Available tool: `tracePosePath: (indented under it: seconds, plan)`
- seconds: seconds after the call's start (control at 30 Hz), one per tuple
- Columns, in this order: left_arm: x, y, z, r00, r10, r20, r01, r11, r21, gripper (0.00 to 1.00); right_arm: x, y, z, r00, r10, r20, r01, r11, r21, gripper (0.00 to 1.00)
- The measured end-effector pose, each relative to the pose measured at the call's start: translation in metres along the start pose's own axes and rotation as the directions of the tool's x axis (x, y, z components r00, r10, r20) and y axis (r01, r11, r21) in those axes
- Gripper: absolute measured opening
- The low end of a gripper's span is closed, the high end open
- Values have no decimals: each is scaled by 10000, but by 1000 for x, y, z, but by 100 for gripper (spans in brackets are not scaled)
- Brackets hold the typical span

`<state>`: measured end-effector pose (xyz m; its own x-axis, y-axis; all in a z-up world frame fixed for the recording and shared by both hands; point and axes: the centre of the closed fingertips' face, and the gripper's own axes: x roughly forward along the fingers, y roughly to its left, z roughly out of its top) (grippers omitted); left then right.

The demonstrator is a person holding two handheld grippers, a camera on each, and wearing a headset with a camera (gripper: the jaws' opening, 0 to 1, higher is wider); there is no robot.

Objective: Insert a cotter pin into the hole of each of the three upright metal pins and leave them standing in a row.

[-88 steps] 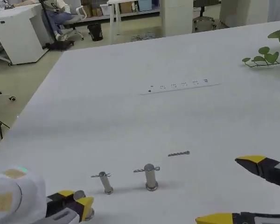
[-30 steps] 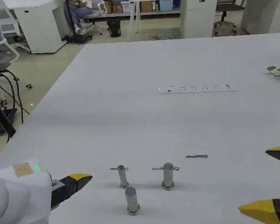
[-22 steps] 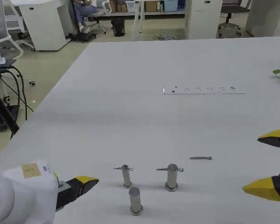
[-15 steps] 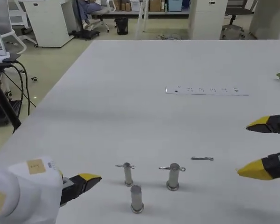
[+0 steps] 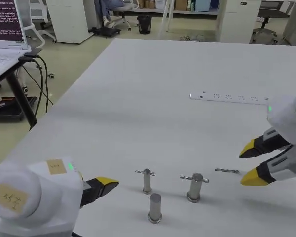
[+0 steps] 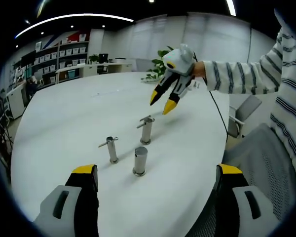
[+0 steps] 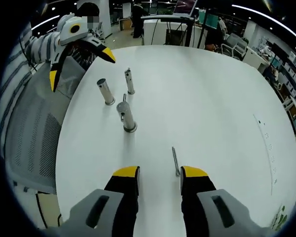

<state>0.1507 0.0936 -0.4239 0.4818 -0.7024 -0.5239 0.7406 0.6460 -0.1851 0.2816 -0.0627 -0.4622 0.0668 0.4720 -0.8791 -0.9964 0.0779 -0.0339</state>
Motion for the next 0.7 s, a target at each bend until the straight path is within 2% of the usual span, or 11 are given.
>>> tracePosePath:
  seconds: [0.1,0.27,0.5,0.63,0.67,0.7]
  plan:
    - [0,-1,-1,10000,11,-77,-11,10000,-12,99,8,-4,-4,9991,121,-400,-127,9998,-143,29]
    - [0,-4,5,9999,-26,160,28,9999,-135,99,19,-12,-10,9961,297,-832,-301,9995,-41,24]
    - [-1,-8,13,9989,-107,454,109,9999,-38,95,29,-20,-7,9946,306,-996,-295,9995,124,18]
    - [-2,-9,17,9986,-110,510,108,9999,43,93,34,-22,-11,9911,386,-1272,-374,9992,115,15]
    - [-3,-9,18,9985,-108,545,105,9999,58,93,35,-23,-12,9892,332,-1429,-329,9994,49,13]
    - [-3,-10,18,9984,-115,555,112,9999,63,93,34,-25,-10,9903,299,-1356,-327,9993,-185,11]
